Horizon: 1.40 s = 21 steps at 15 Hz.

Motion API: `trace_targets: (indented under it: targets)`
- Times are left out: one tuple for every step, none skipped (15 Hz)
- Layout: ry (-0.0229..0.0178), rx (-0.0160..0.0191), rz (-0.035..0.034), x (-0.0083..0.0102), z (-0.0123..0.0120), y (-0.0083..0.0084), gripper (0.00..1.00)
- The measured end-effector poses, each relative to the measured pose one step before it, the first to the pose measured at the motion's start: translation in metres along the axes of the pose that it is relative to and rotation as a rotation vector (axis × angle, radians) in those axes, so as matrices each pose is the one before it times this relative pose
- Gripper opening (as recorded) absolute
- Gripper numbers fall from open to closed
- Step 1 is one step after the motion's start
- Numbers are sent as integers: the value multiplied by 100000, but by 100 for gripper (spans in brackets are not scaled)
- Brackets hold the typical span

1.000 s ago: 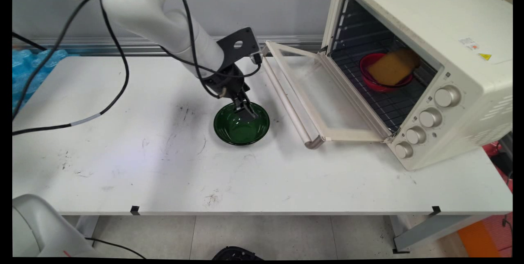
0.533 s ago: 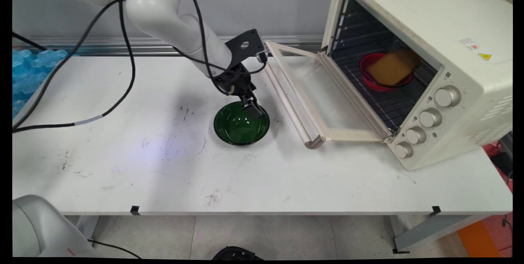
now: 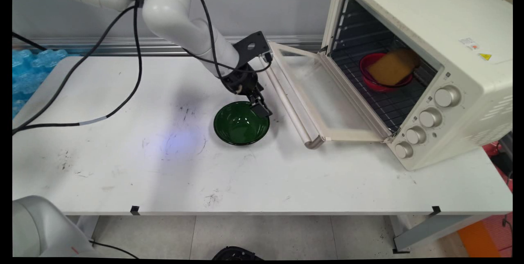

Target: Close the oven

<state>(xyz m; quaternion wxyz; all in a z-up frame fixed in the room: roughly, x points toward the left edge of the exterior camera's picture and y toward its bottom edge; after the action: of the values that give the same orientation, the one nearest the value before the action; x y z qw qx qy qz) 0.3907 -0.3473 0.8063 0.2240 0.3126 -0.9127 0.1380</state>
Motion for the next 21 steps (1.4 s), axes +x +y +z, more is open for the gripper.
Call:
trace_targets:
  targets:
    - [403, -484, -251, 28, 355, -151, 100]
    - [584, -365, -187, 44, 272, -143, 0]
    - [638, -382, -176, 51, 294, -160, 0]
    - [513, -339, 2, 34, 290, -168, 0]
    - [379, -231, 74, 4, 220, -143, 0]
    - [423, -242, 146, 0, 239, -164, 0]
    - [375, -178, 231, 4, 192, -140, 0]
    - [374, -202, 260, 5, 210, -149, 0]
    - [276, -169, 227, 0, 169, -125, 0]
    - [308, -159, 236, -5, 164, -137, 0]
    - [231, -88, 134, -22, 119, -114, 0]
    - [127, -21, 105, -13, 72, -72, 0]
    - [176, -56, 120, -28, 108, -103, 0]
    - [157, -76, 141, -13, 91, -67, 0]
    - [143, -18, 159, -18, 88, -71, 0]
    - [94, -29, 101, -19, 72, -50, 0]
    - [207, 3, 195, -21, 105, -73, 0]
    - [245, 51, 180, -23, 126, -76, 0]
    - [305, 30, 93, -12, 131, -56, 0]
    - [271, 47, -22, -24, 111, -43, 0]
    - [388, 52, -147, -24, 127, -43, 0]
